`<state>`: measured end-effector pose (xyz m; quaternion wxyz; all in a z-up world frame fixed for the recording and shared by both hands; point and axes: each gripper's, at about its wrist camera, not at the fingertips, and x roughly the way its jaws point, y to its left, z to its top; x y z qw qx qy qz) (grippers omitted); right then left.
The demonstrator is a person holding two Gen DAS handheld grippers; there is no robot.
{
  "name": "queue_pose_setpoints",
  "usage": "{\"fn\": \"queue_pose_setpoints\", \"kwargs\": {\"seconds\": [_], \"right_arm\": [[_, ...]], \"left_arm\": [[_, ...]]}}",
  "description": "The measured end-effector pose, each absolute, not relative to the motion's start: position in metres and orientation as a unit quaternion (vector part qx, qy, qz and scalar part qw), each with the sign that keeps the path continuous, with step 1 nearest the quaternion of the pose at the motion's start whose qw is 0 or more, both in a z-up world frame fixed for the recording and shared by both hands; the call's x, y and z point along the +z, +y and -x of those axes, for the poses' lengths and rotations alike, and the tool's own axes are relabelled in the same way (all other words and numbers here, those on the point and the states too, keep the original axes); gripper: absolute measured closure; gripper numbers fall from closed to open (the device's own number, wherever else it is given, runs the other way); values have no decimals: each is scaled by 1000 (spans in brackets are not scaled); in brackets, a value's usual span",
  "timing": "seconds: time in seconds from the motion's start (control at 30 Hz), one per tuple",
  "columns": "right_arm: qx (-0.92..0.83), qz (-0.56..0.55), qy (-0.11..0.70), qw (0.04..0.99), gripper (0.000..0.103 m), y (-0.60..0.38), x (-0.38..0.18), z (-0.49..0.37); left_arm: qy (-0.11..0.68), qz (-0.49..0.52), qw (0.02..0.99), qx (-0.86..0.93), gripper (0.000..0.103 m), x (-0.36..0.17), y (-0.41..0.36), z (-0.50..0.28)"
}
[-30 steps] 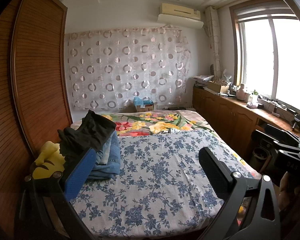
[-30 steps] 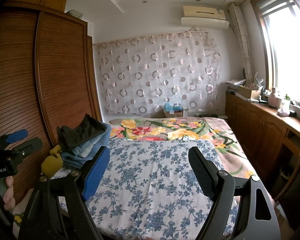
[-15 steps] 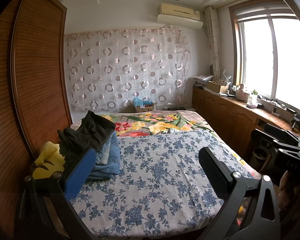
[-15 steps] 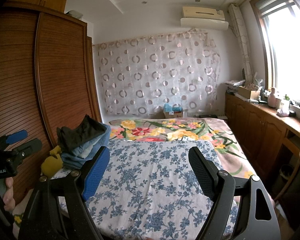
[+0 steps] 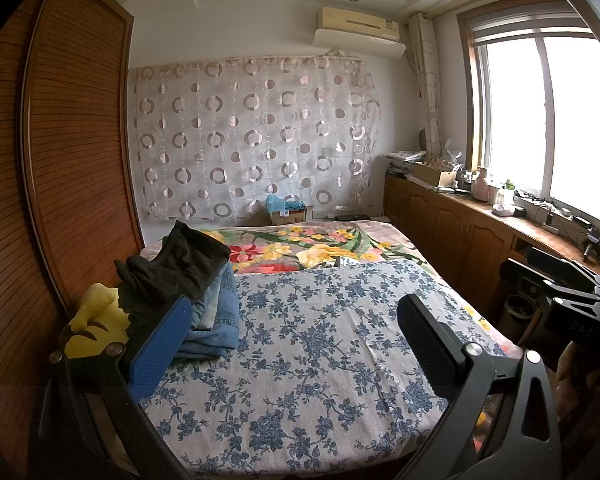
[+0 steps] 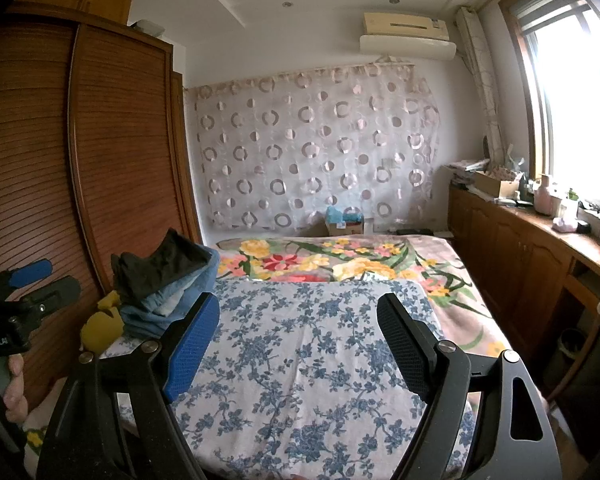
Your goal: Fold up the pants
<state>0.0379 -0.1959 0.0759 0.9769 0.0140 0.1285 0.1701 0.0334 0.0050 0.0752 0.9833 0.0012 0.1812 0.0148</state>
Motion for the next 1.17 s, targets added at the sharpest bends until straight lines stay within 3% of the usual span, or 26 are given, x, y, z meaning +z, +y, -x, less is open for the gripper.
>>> {"fn": "queue_pose_setpoints", "kwargs": {"seconds": [1.17], "right_arm": [[170, -15, 128, 977, 20, -196, 75, -37]], "left_arm": [[180, -1, 983, 16, 0, 74, 1, -32]]}}
